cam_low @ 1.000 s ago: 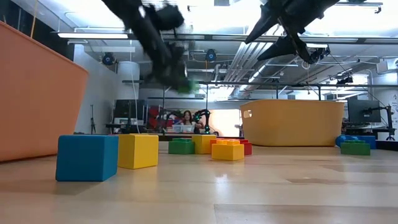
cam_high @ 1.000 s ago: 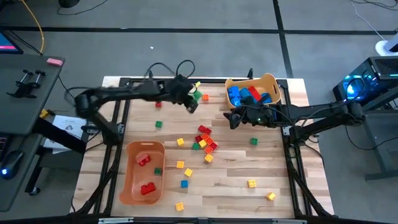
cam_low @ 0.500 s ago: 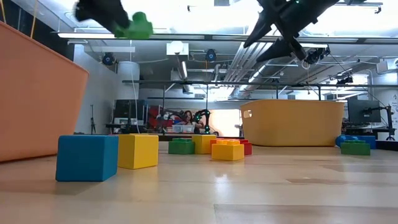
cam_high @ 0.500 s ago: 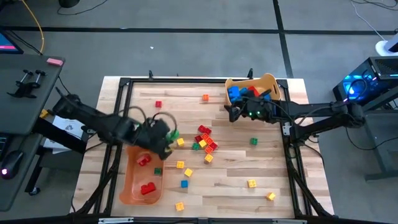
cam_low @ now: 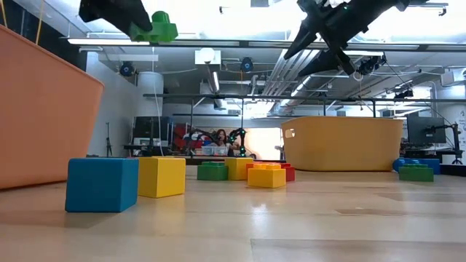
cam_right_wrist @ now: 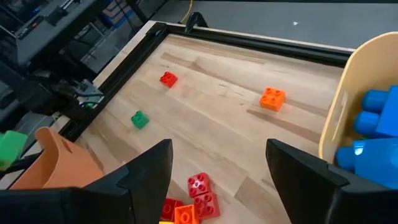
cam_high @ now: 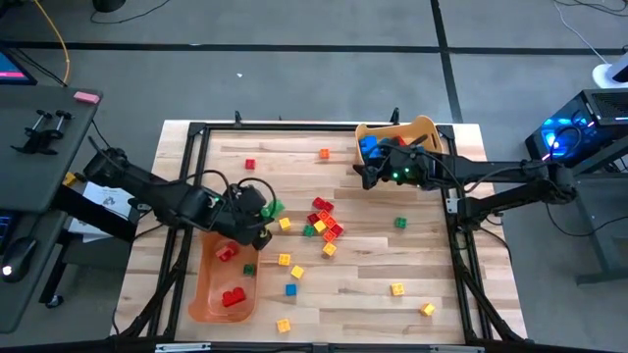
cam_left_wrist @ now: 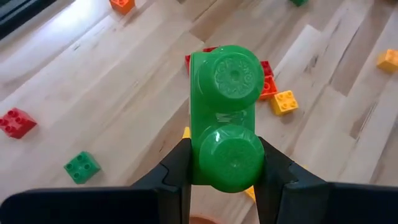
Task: Sort blocks by size
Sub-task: Put the green game piece into the yellow bin
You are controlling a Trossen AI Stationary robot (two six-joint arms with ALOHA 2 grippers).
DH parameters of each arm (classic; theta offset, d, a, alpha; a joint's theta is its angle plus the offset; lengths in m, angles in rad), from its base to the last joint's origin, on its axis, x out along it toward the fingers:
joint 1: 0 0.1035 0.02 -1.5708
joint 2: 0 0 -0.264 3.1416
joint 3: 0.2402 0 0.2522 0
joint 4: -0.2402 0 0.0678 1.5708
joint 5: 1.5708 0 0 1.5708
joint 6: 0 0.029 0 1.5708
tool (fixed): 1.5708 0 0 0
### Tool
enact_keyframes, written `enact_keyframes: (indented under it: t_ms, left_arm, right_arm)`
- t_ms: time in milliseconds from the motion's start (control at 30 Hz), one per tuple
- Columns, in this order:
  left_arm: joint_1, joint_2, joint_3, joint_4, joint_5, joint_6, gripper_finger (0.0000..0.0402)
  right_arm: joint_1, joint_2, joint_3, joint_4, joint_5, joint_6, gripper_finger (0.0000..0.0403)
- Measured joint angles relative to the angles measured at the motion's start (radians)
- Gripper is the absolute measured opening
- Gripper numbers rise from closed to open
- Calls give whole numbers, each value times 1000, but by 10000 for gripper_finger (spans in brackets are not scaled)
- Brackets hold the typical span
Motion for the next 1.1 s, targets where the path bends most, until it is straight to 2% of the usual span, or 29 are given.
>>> enact_keyframes:
  t_ms: [167, 1100]
  left_arm:
    - [25, 0, 0, 0, 44, 49, 87]
    - [4, 0, 1, 2, 41, 25, 87]
  right_arm:
    - [6, 0, 0, 0, 0, 3, 256]
    - [6, 0, 0, 4, -11, 20, 256]
